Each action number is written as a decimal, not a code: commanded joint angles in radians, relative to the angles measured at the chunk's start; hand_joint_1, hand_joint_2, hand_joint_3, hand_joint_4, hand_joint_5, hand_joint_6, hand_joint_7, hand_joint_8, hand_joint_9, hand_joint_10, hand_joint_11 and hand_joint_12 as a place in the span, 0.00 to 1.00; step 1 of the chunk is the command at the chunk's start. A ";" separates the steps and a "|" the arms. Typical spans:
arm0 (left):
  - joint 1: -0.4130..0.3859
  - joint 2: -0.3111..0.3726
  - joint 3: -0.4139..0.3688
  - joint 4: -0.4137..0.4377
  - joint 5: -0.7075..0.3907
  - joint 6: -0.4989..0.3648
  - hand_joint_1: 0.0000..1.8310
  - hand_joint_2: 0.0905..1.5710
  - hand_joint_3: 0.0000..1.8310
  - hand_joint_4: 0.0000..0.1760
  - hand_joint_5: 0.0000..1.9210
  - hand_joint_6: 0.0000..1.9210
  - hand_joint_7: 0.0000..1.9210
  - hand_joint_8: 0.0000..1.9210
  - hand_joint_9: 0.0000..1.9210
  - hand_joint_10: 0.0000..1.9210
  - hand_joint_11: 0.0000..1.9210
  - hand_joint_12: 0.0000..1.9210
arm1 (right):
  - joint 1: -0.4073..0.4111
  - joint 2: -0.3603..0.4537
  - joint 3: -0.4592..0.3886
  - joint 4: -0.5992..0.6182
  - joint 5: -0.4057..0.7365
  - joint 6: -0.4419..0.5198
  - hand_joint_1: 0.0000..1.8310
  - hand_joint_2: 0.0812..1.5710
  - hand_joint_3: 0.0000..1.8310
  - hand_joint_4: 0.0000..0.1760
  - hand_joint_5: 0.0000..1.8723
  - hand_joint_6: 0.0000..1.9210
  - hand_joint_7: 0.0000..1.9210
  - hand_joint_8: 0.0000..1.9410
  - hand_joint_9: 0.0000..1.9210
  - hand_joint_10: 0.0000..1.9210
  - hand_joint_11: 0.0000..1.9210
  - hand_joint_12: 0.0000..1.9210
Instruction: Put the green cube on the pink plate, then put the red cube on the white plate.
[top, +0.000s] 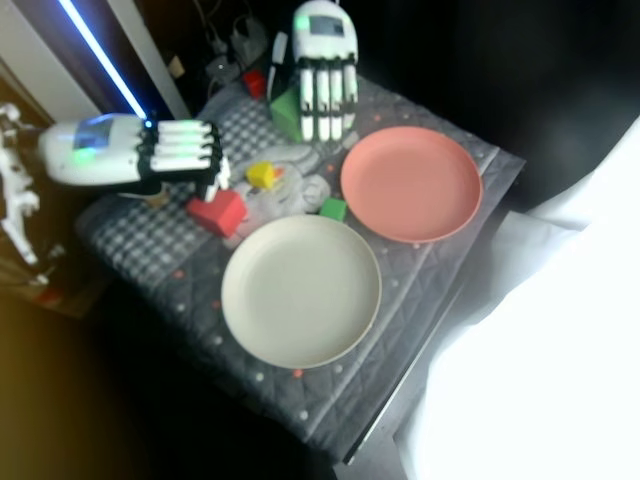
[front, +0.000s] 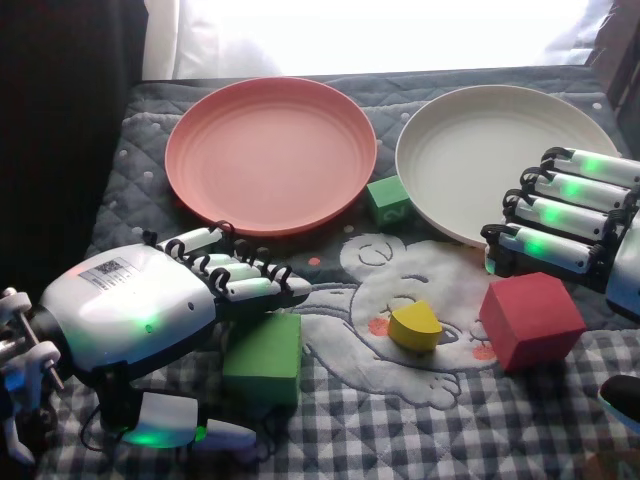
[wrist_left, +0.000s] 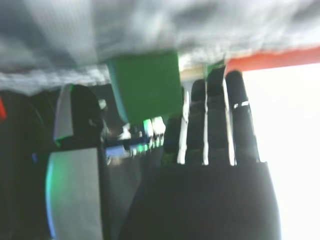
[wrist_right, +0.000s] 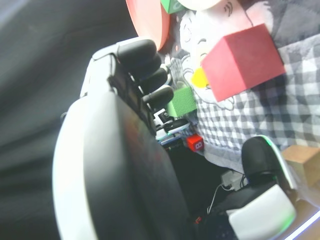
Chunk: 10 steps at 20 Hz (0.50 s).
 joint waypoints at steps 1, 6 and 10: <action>-0.015 -0.013 0.003 -0.003 -0.098 -0.003 0.41 0.66 0.00 0.00 0.23 0.00 0.26 0.01 0.19 0.23 0.02 0.75 | 0.016 0.000 0.002 0.019 -0.117 -0.001 0.54 0.09 0.65 0.00 0.00 0.71 0.01 0.70 0.00 0.74 0.00 1.00; -0.026 -0.036 0.029 -0.018 -0.112 -0.003 0.61 0.82 0.00 0.00 0.29 0.74 0.38 0.78 0.29 0.66 0.20 0.83 | 0.016 -0.003 0.005 0.019 -0.117 -0.001 0.53 0.10 0.65 0.00 0.00 0.71 0.01 0.69 0.00 0.74 0.00 1.00; -0.035 -0.037 0.035 -0.050 -0.197 -0.003 0.60 0.83 0.00 0.00 0.28 0.78 0.36 0.82 0.28 0.70 0.18 0.89 | 0.016 -0.004 0.007 0.019 -0.117 -0.001 0.55 0.11 0.64 0.00 0.00 0.71 0.01 0.68 0.00 0.73 0.00 1.00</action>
